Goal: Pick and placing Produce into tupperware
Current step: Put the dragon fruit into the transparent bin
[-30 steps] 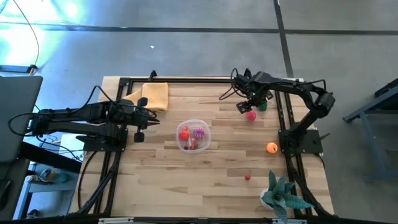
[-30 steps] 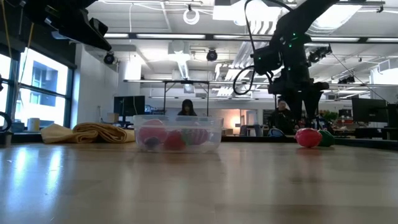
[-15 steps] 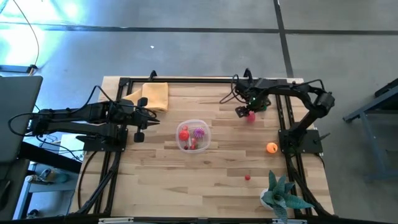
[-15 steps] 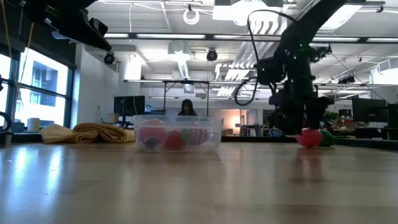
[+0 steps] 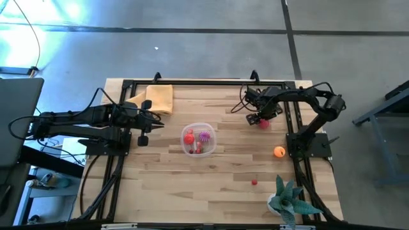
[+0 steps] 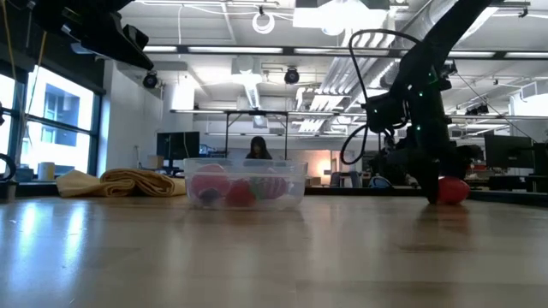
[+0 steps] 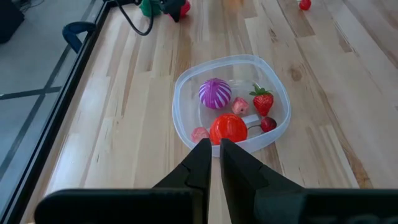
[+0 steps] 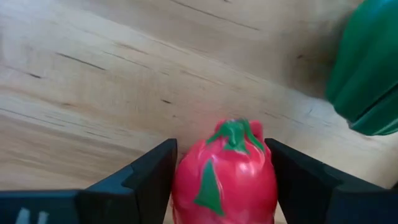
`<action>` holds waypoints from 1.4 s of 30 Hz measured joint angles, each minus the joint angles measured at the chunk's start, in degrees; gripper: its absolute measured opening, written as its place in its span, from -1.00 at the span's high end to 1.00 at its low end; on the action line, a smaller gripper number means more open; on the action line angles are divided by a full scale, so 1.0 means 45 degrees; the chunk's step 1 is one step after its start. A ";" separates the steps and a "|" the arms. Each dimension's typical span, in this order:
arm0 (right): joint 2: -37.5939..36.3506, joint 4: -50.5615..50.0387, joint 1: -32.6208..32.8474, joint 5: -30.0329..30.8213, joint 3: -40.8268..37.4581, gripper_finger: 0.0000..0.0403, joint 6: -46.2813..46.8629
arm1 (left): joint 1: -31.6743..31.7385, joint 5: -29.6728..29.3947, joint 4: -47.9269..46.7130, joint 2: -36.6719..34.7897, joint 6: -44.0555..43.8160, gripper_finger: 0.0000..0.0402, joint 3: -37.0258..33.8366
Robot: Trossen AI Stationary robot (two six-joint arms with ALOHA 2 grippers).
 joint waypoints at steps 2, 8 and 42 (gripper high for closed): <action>-0.0002 0.0021 -0.0002 -0.0009 -0.0027 -0.17 0.0012 | 0.0000 -0.0002 0.0000 0.0002 0.0005 0.88 0.0000; -0.0002 0.0011 -0.0012 0.0006 -0.0037 -0.17 0.0576 | 0.0000 -0.0005 0.0000 0.0004 0.0000 0.88 0.0000; 0.0037 -0.0484 0.0484 -0.0014 -0.0052 -0.17 0.2192 | 0.0000 -0.0004 -0.0005 -0.0001 0.0001 0.88 0.0000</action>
